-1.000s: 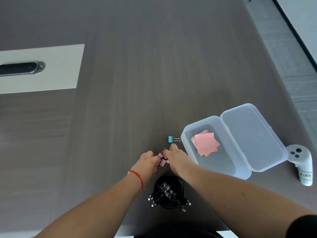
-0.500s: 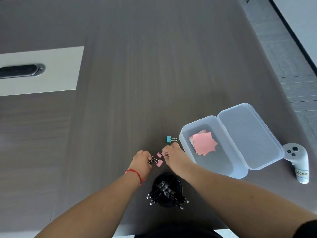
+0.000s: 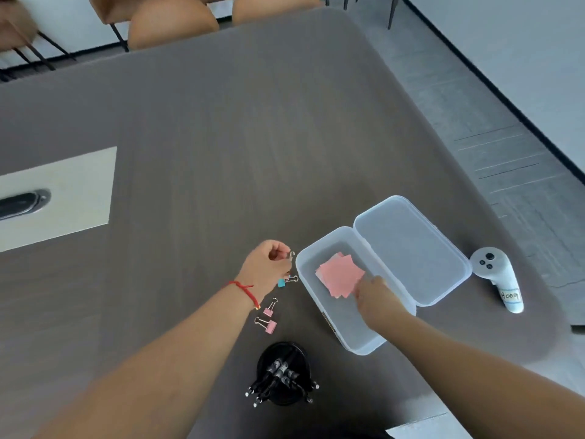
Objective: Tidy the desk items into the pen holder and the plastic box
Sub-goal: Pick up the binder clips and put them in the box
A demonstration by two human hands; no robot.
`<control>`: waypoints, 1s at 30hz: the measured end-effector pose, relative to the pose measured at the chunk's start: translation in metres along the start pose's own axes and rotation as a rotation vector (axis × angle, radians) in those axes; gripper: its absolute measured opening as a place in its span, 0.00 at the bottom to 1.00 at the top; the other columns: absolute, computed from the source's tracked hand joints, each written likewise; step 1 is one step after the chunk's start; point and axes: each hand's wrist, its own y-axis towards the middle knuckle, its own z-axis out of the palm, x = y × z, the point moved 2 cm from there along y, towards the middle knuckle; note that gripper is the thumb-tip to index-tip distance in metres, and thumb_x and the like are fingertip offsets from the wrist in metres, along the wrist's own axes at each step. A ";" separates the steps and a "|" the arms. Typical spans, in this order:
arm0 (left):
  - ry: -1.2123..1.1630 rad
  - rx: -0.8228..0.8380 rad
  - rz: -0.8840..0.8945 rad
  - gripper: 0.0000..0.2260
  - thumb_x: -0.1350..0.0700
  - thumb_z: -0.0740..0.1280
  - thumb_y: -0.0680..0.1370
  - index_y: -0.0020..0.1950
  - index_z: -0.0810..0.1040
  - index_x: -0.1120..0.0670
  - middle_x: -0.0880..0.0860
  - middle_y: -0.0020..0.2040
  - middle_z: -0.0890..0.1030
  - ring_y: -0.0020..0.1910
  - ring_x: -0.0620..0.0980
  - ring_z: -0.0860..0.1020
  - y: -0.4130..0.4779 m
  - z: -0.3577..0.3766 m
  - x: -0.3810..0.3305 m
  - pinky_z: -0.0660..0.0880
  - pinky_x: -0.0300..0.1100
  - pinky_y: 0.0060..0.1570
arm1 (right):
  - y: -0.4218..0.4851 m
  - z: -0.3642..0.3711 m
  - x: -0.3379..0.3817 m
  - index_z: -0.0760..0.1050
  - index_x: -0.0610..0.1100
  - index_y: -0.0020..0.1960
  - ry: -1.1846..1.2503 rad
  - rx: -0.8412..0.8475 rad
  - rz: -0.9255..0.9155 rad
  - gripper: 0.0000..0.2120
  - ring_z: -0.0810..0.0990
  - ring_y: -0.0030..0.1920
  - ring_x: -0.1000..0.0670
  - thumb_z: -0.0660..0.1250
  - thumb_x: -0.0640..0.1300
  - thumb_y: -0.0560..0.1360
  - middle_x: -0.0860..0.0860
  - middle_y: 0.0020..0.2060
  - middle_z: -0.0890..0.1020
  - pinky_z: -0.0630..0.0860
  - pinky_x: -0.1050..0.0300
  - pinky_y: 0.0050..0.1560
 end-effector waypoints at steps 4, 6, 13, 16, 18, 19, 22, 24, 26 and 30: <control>0.437 0.437 0.255 0.09 0.66 0.65 0.71 0.42 0.75 0.52 0.45 0.34 0.73 0.33 0.38 0.73 -0.009 0.079 -0.043 0.71 0.28 0.36 | 0.009 0.014 -0.006 0.69 0.42 0.66 -0.074 0.127 0.022 0.18 0.73 0.64 0.43 0.58 0.40 0.76 0.43 0.67 0.70 0.72 0.52 0.64; 0.741 0.550 0.304 0.11 0.62 0.62 0.69 0.32 0.73 0.46 0.43 0.32 0.70 0.38 0.40 0.73 -0.004 0.117 -0.033 0.72 0.32 0.39 | 0.004 0.008 -0.005 0.66 0.40 0.69 -0.064 0.175 0.006 0.20 0.73 0.65 0.43 0.58 0.39 0.77 0.42 0.67 0.69 0.73 0.51 0.64; 1.112 0.558 0.154 0.08 0.64 0.65 0.71 0.47 0.80 0.57 0.59 0.49 0.77 0.56 0.61 0.76 0.025 0.150 -0.001 0.76 0.46 0.52 | -0.019 -0.007 -0.022 0.67 0.45 0.70 -0.016 0.088 -0.066 0.19 0.73 0.65 0.45 0.59 0.45 0.79 0.46 0.66 0.72 0.71 0.49 0.63; 1.030 0.574 0.083 0.09 0.66 0.63 0.72 0.48 0.79 0.57 0.59 0.49 0.76 0.53 0.63 0.77 0.033 0.151 0.010 0.77 0.47 0.49 | -0.028 -0.010 -0.027 0.69 0.42 0.68 -0.019 0.062 -0.106 0.17 0.73 0.64 0.44 0.58 0.42 0.79 0.44 0.65 0.73 0.71 0.49 0.61; 1.019 0.576 0.058 0.10 0.64 0.62 0.73 0.49 0.78 0.53 0.51 0.45 0.73 0.48 0.56 0.75 0.035 0.153 0.011 0.77 0.47 0.52 | -0.029 -0.010 -0.029 0.71 0.41 0.66 -0.046 0.075 -0.102 0.16 0.73 0.64 0.44 0.59 0.39 0.78 0.43 0.64 0.74 0.72 0.49 0.60; 0.963 0.591 0.008 0.11 0.63 0.61 0.75 0.51 0.78 0.51 0.49 0.42 0.73 0.46 0.54 0.74 0.033 0.155 0.009 0.77 0.47 0.52 | -0.028 -0.010 -0.029 0.72 0.40 0.64 -0.061 0.082 -0.103 0.16 0.74 0.63 0.44 0.60 0.38 0.78 0.43 0.63 0.75 0.73 0.50 0.59; 0.603 0.635 -0.243 0.16 0.62 0.60 0.78 0.37 0.78 0.44 0.49 0.38 0.70 0.38 0.53 0.72 0.020 0.157 -0.012 0.77 0.43 0.37 | -0.023 -0.015 -0.028 0.74 0.40 0.62 -0.061 0.082 -0.109 0.14 0.74 0.63 0.44 0.60 0.37 0.78 0.44 0.61 0.77 0.74 0.51 0.58; 0.391 0.659 -0.362 0.13 0.62 0.60 0.78 0.42 0.78 0.47 0.52 0.43 0.72 0.37 0.53 0.74 0.015 0.141 -0.030 0.77 0.38 0.27 | -0.017 -0.018 -0.027 0.73 0.41 0.63 0.007 0.056 -0.084 0.15 0.75 0.62 0.44 0.62 0.39 0.77 0.44 0.61 0.76 0.75 0.51 0.59; 0.147 0.641 -0.451 0.09 0.64 0.62 0.77 0.55 0.76 0.55 0.53 0.52 0.76 0.44 0.52 0.79 0.019 0.113 -0.047 0.81 0.40 0.32 | -0.009 -0.023 -0.019 0.70 0.42 0.65 0.050 -0.009 -0.092 0.19 0.76 0.61 0.44 0.64 0.43 0.75 0.45 0.62 0.74 0.76 0.49 0.59; -0.003 0.695 -0.432 0.07 0.55 0.67 0.72 0.46 0.79 0.57 0.56 0.45 0.83 0.39 0.54 0.84 0.021 0.029 -0.062 0.81 0.44 0.35 | -0.016 -0.050 0.025 0.68 0.45 0.65 0.287 -0.325 -0.191 0.16 0.78 0.54 0.44 0.58 0.44 0.79 0.47 0.58 0.75 0.77 0.50 0.50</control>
